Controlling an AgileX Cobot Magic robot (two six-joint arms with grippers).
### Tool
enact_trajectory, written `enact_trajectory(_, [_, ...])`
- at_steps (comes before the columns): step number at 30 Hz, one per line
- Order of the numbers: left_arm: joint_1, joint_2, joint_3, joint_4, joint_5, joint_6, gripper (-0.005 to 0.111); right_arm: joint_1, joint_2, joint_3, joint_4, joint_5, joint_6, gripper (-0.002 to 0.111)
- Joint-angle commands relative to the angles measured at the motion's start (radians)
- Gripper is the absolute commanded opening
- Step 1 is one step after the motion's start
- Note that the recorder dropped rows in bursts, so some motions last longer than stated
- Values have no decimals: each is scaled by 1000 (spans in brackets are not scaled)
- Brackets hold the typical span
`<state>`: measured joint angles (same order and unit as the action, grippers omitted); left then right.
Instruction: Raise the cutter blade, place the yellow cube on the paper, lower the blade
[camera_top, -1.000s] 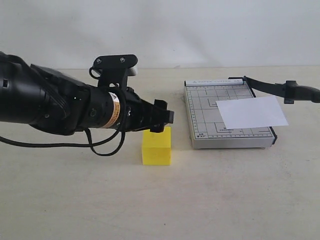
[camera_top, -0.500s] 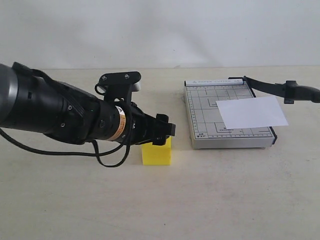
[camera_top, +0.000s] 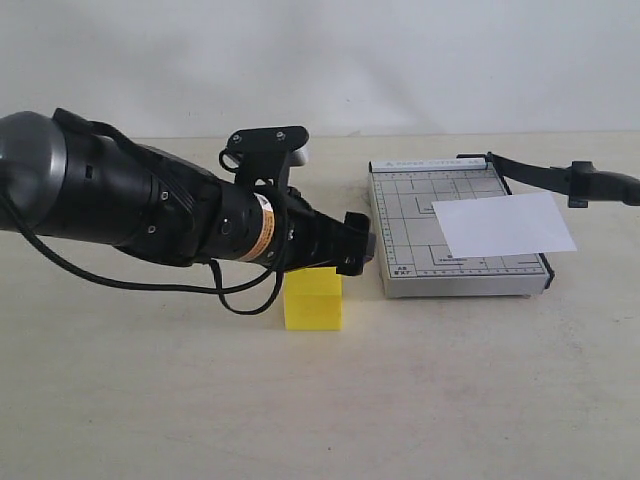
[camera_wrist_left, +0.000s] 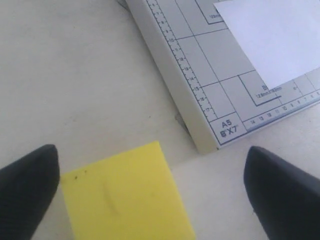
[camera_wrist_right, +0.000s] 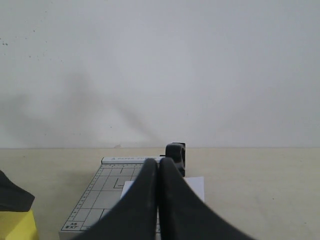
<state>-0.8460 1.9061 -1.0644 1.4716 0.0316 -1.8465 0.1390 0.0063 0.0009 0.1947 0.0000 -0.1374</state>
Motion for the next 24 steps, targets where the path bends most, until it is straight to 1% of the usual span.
enact_trajectory(1, [-4, 3, -6, 4, 10, 16, 94, -2, -6, -1, -1, -6, -1, 0])
enact_trajectory(5, [-4, 3, -6, 1, 45, 16, 94, -2, -6, -1, -1, -6, -1, 0])
enact_trajectory(8, [-4, 3, -6, -1, 47, 16, 94, -2, -6, -1, -1, -6, -1, 0])
enact_trajectory(12, [-4, 3, 19, -48, 84, 16, 94, -2, -6, -1, -1, -6, -1, 0])
enact_trajectory(15, [-2, 3, 39, -48, 81, 16, 94, -2, -6, -1, -1, -6, -1, 0])
enact_trajectory(24, [-2, 3, 34, -48, 71, 16, 94, -2, -6, -1, -1, -6, -1, 0])
